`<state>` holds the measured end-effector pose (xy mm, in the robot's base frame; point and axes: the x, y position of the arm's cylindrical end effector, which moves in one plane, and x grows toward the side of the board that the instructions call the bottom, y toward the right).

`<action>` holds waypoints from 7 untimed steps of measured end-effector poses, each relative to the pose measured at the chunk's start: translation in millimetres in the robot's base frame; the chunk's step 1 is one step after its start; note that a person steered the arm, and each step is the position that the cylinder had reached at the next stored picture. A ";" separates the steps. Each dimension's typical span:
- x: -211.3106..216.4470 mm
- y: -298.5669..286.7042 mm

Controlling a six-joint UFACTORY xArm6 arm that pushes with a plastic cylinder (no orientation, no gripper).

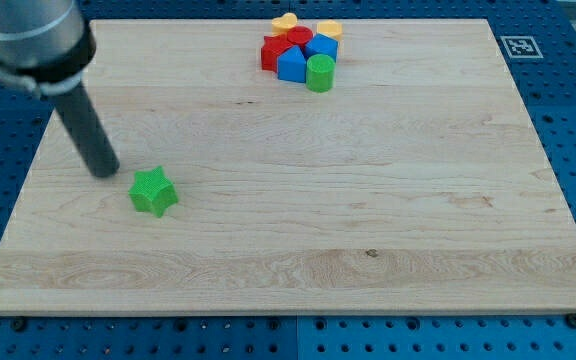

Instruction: Slide the green star to the group of blocks

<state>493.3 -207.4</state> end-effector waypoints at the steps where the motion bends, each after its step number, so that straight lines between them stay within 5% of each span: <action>1: 41.7 1.8; 3: 9.3 28.7; 7: 21.8 196.8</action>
<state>515.1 -10.6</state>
